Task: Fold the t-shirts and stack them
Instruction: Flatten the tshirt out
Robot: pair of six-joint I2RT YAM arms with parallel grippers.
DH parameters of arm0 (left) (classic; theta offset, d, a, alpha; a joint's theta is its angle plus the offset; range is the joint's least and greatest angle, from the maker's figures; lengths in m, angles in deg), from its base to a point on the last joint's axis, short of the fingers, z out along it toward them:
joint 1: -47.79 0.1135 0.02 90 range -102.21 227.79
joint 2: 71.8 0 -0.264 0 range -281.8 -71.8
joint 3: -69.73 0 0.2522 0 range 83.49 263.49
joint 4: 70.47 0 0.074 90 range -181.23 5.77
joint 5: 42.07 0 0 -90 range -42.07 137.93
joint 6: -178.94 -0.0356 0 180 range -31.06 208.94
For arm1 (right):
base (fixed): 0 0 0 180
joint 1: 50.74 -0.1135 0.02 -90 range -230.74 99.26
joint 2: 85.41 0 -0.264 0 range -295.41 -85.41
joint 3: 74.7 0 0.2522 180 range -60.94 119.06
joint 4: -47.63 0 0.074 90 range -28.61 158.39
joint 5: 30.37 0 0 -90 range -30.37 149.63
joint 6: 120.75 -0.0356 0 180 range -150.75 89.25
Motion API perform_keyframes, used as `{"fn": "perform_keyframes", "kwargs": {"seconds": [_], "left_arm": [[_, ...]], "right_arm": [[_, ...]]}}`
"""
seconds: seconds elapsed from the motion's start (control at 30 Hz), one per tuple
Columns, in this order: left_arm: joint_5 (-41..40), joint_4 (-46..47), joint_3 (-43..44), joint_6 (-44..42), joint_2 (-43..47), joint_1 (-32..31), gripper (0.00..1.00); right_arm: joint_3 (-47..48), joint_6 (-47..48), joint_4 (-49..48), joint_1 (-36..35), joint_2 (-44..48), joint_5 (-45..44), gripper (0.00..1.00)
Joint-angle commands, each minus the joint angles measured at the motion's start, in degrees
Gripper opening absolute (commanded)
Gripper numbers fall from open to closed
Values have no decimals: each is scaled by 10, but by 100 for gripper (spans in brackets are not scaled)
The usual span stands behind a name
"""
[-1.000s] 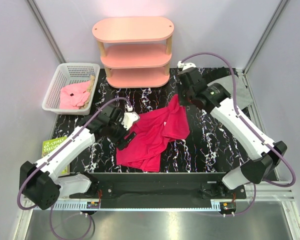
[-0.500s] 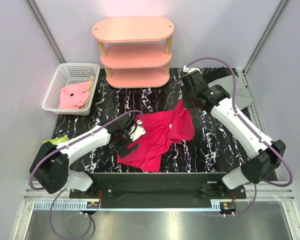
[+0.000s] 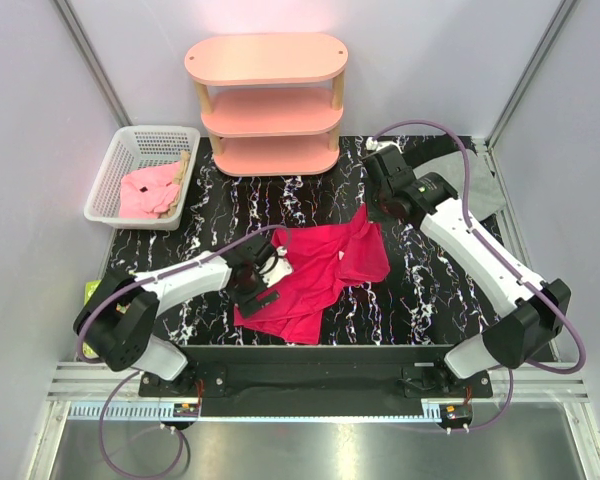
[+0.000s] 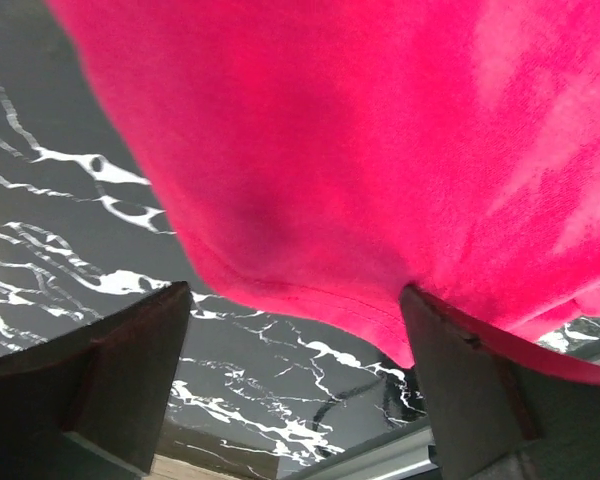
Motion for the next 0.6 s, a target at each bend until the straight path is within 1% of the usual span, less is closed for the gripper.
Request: {"fn": "perform_keyframes", "kwargs": {"seconds": [0.0, 0.03, 0.07, 0.13, 0.17, 0.23, 0.27, 0.33, 0.4, 0.5, 0.53, 0.57], "left_arm": [[17, 15, 1, -8, -15, -5, 69], [18, 14, 2, -7, -16, -5, 61], [21, 14, 7, -8, -17, -5, 48], [25, 12, 11, -7, -21, -5, 33], [26, 11, 15, -8, -23, -5, 20], [26, 9, 16, -8, -23, -5, 5], [24, 10, 16, -8, -21, -5, 0], [18, 9, 21, -12, -12, -5, 0], [-7, -1, 30, -17, 18, -3, 0], [-49, -28, 84, -37, 82, 21, 0], [-66, -36, 136, -50, 98, 33, 0], [-72, -44, 166, -58, 125, 63, 0]], "right_arm": [[5, -10, -17, 4, 28, 4, 0], [6, -9, -18, 4, 28, 3, 0], [7, -11, -17, 4, 29, 4, 0], [10, -11, -17, 5, 29, 5, 0], [10, -11, -18, 5, 29, 6, 0], [13, -12, -17, 6, 30, 6, 0], [14, -12, -17, 6, 31, 6, 0], [17, -12, -16, 6, 32, 7, 0], [21, -12, -16, 6, 38, 11, 0], [34, -11, -16, 6, 52, 14, 0], [43, -11, -17, 6, 57, 15, 0], [46, -12, -17, 6, 69, 17, 0]]}}
